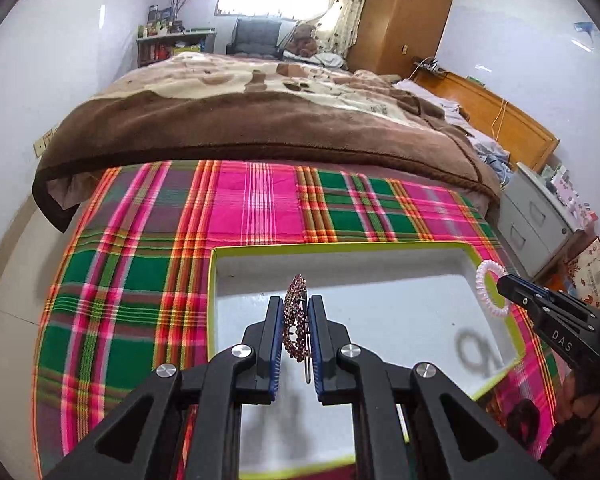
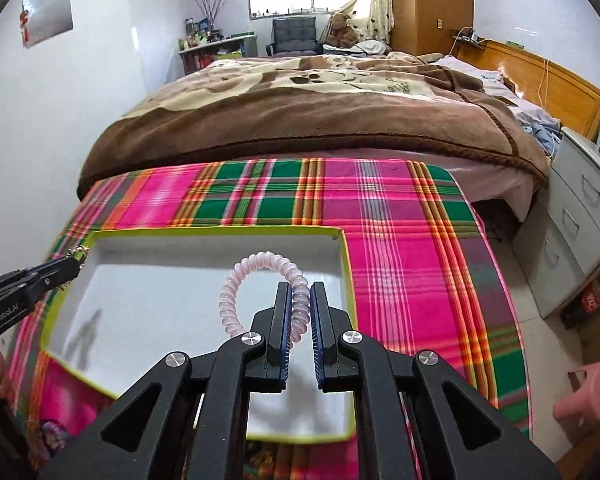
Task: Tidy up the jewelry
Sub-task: 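Carry both items into the white box and open both tools, then grasp the purple hair tie with the left tool while the right tool grasps the amber bead string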
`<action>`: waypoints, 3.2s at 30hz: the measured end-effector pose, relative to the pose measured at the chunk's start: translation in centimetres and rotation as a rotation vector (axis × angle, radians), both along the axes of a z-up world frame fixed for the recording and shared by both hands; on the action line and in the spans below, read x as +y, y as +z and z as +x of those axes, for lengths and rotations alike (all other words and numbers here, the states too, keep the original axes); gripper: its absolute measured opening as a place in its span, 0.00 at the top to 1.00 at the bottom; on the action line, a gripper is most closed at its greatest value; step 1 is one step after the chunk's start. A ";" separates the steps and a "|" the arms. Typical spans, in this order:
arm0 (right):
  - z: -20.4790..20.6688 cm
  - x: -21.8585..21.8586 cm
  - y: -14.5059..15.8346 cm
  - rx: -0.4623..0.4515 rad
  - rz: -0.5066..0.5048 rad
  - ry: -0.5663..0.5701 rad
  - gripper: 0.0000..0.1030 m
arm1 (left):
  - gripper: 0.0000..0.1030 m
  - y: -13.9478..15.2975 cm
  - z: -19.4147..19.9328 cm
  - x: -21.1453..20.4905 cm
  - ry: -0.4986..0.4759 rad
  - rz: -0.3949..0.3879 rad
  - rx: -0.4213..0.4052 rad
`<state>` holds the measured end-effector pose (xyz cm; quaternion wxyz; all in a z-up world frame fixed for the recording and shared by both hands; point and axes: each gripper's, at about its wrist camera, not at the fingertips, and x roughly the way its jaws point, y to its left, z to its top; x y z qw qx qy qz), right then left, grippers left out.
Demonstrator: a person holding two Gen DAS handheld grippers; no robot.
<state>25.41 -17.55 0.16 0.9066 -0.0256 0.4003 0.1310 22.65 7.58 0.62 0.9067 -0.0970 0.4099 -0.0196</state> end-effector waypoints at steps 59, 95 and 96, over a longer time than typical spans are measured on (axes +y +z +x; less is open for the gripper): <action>-5.1 0.0 0.4 -0.015 0.021 0.064 0.64 | 0.59 2.5 -7.0 0.8 0.016 -0.067 -0.068; -15.9 6.7 -3.0 0.017 0.046 0.314 0.50 | 0.58 -1.3 -21.8 4.5 0.025 -0.155 -0.031; -15.8 7.0 -3.1 0.020 0.038 0.321 0.50 | 0.58 -1.4 -21.9 4.6 0.032 -0.148 -0.024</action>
